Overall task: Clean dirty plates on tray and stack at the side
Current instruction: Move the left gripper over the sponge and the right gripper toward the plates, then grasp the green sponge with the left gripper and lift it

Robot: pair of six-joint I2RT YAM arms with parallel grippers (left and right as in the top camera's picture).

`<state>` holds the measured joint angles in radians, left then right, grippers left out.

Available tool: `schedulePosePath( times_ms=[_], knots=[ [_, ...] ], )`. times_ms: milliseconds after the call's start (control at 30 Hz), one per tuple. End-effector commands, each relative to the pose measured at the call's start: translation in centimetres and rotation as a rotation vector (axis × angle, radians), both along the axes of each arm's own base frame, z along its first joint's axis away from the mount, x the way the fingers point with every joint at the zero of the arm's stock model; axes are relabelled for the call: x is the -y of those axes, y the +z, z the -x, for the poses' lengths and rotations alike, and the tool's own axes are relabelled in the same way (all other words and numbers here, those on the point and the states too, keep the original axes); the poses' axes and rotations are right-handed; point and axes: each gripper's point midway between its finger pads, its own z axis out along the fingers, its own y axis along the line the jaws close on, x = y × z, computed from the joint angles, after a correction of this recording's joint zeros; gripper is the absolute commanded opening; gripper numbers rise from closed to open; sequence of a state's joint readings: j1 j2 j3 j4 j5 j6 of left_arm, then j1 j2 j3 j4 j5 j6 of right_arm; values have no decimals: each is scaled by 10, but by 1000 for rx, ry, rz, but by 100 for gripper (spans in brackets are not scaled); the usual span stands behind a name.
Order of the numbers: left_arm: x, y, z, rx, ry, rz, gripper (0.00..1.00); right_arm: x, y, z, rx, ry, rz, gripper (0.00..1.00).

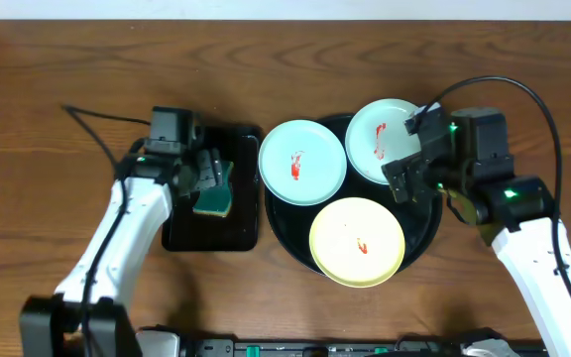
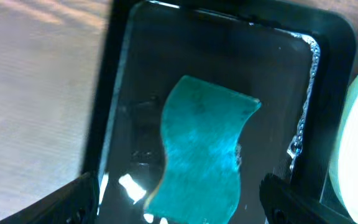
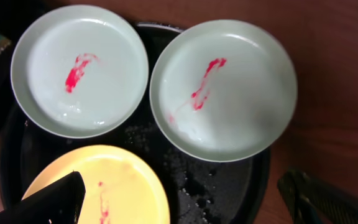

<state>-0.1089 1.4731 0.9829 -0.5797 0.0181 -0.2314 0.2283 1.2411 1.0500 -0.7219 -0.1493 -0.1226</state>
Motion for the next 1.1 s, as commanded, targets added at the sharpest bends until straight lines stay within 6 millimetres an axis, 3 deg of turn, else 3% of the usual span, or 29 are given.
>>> schedulePosePath(
  times_ms=[0, 367, 633, 933, 1067],
  knots=[
    [8, -10, -9, -10, -31, -9, 83, -9, 1, -1, -15, 11, -35, 99],
    [15, -49, -2, -124, -15, 31, 78, -14, -15, -2, -79, 18, -52, 99],
    [19, -55, -7, -118, -23, 51, 73, -14, -19, -3, -91, 18, -49, 99],
    [23, -83, 1, -199, -23, 50, 72, -14, -20, -2, -94, 18, -48, 99],
    [24, -81, -1, -187, -26, 51, 66, -14, -20, -2, -95, 18, -48, 99]
  ],
)
